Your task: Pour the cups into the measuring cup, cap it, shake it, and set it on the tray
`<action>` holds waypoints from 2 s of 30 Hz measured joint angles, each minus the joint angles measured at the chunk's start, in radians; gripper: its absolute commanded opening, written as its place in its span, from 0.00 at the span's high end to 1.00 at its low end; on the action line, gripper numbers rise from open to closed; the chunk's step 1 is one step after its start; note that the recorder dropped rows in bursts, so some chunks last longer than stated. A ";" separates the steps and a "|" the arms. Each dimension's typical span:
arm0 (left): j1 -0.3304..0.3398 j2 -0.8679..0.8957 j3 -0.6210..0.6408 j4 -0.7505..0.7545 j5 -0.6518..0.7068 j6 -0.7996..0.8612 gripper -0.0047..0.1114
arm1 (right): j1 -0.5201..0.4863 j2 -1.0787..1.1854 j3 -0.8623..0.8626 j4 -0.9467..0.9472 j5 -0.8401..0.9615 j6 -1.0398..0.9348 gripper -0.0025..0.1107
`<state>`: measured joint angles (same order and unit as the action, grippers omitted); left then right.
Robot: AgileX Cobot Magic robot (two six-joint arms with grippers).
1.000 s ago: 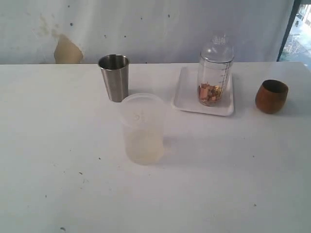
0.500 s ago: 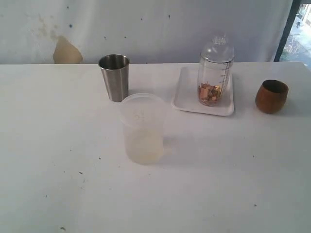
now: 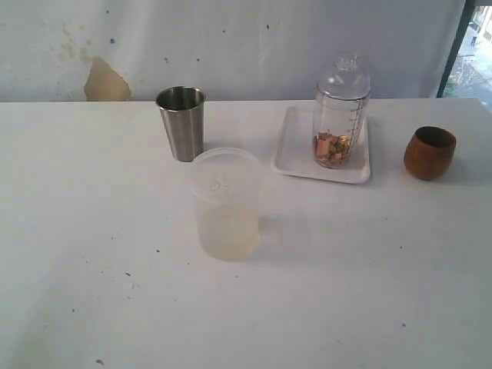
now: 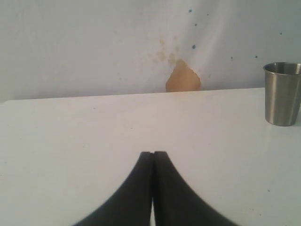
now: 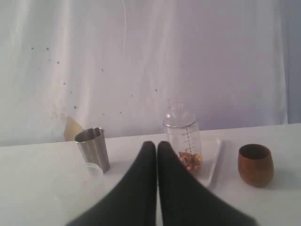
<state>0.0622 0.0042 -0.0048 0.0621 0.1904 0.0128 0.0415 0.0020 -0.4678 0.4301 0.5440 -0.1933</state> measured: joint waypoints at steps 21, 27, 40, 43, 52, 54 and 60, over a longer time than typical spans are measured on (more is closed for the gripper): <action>0.000 0.000 0.000 -0.025 0.023 0.017 0.96 | 0.000 0.000 0.000 0.000 0.000 0.000 0.98; 0.000 0.000 0.000 -0.025 0.023 0.017 0.96 | 0.000 0.000 0.000 -0.037 0.000 0.000 0.98; 0.000 0.000 0.000 -0.025 0.023 0.017 0.96 | -0.070 0.002 0.170 -0.287 -0.294 0.017 0.98; 0.000 0.000 0.000 -0.025 0.023 0.017 0.96 | -0.070 0.002 0.300 -0.322 -0.365 0.017 0.98; 0.000 0.000 0.000 -0.025 0.023 0.017 0.96 | -0.070 0.002 0.465 -0.389 -0.239 0.079 0.98; 0.000 0.000 0.000 -0.025 0.023 0.017 0.96 | -0.070 0.002 0.466 -0.390 -0.227 0.089 0.98; 0.000 0.000 0.000 -0.025 0.023 0.017 0.96 | -0.070 0.002 0.466 -0.393 -0.201 0.111 0.98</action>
<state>0.0622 0.0042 -0.0048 0.0373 0.2132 0.0301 -0.0289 0.0038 -0.0014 0.0374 0.3432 -0.0827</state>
